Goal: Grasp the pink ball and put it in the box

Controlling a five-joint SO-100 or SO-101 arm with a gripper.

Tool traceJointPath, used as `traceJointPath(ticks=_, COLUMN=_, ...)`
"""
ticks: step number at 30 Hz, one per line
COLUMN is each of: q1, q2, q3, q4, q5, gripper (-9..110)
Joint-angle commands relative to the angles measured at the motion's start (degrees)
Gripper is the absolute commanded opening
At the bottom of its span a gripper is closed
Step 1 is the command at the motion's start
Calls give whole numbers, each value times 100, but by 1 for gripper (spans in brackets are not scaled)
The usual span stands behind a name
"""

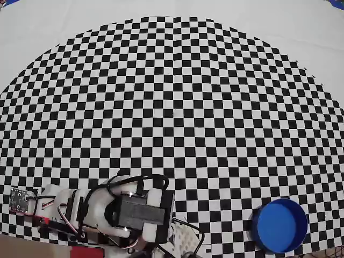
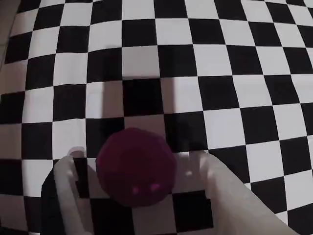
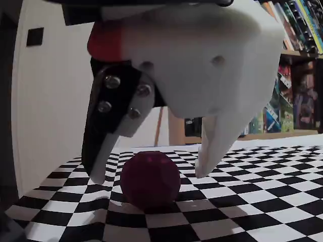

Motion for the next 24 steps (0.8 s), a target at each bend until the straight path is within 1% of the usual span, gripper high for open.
traceJointPath(ticks=1, q1=-35, q2=-9, q3=-185, q4=-79, q5=-53, gripper=29)
traceJointPath(ticks=24, q1=0, q2=-176, q3=-299, q4=-97, q5=-53, gripper=29)
